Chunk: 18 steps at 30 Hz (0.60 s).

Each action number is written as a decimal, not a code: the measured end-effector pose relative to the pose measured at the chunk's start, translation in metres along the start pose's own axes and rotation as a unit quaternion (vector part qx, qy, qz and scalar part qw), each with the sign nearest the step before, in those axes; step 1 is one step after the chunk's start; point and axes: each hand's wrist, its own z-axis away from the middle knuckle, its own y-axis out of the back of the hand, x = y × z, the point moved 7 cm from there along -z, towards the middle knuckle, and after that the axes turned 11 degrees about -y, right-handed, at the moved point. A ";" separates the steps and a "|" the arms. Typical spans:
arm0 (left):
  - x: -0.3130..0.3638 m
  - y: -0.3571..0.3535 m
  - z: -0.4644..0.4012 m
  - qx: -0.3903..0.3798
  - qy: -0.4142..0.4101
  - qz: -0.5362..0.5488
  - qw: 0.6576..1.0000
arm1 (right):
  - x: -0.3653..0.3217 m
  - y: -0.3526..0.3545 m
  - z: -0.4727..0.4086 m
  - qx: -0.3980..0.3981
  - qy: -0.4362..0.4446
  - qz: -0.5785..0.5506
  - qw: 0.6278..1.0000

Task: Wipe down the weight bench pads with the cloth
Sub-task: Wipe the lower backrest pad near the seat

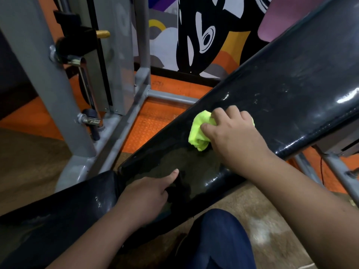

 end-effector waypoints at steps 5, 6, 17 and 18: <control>0.000 0.002 0.001 0.001 -0.005 -0.004 1.000 | -0.008 -0.006 0.003 0.007 0.044 0.012 0.999; 0.002 0.002 0.002 0.003 -0.005 -0.004 1.000 | -0.003 -0.004 0.000 0.011 0.031 0.005 0.999; 0.003 0.003 0.002 0.019 -0.014 -0.001 1.000 | -0.007 -0.006 -0.025 0.014 0.012 -0.007 1.000; 0.003 0.003 0.002 0.023 -0.014 -0.004 1.000 | -0.011 -0.006 -0.028 0.010 0.011 -0.004 1.000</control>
